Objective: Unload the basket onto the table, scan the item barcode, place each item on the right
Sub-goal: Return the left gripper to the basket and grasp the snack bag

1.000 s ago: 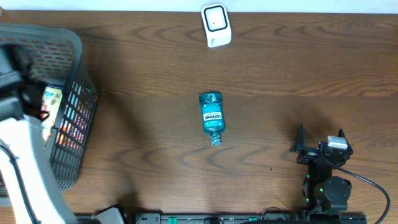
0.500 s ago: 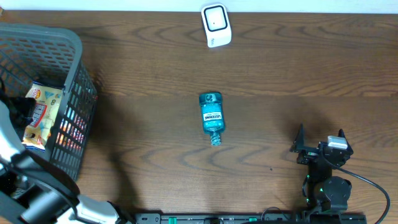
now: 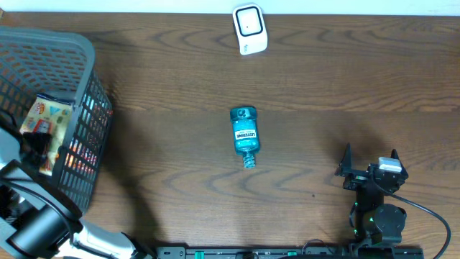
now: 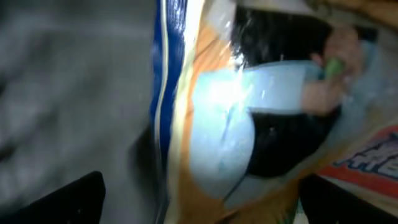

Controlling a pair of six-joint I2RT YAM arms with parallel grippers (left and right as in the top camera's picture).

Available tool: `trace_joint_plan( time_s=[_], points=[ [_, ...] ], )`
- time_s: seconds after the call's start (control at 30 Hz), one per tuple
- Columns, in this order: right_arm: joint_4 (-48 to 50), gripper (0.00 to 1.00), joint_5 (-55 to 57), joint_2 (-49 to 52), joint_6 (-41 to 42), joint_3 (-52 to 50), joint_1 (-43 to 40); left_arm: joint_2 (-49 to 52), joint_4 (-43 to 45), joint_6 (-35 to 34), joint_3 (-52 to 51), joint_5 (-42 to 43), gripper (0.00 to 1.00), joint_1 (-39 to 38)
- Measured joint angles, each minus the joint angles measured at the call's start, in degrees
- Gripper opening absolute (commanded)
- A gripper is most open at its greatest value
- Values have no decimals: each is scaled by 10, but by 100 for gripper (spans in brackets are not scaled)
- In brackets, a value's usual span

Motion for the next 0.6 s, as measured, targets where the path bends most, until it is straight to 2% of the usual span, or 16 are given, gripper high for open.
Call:
trace_joint_plan(
  time_s=[0.17, 0.27, 0.37, 0.6],
  points=[
    [0, 99, 0, 0, 0, 0, 0, -10, 87, 24, -45, 35, 96, 5],
    [0, 99, 0, 0, 0, 0, 0, -16, 120, 33, -60, 52, 44, 5],
    [0, 99, 0, 0, 0, 0, 0, -16, 133, 37, -63, 73, 8, 4],
    [0, 99, 0, 0, 0, 0, 0, -30, 113, 43, -63, 103, 7, 6]
  ],
)
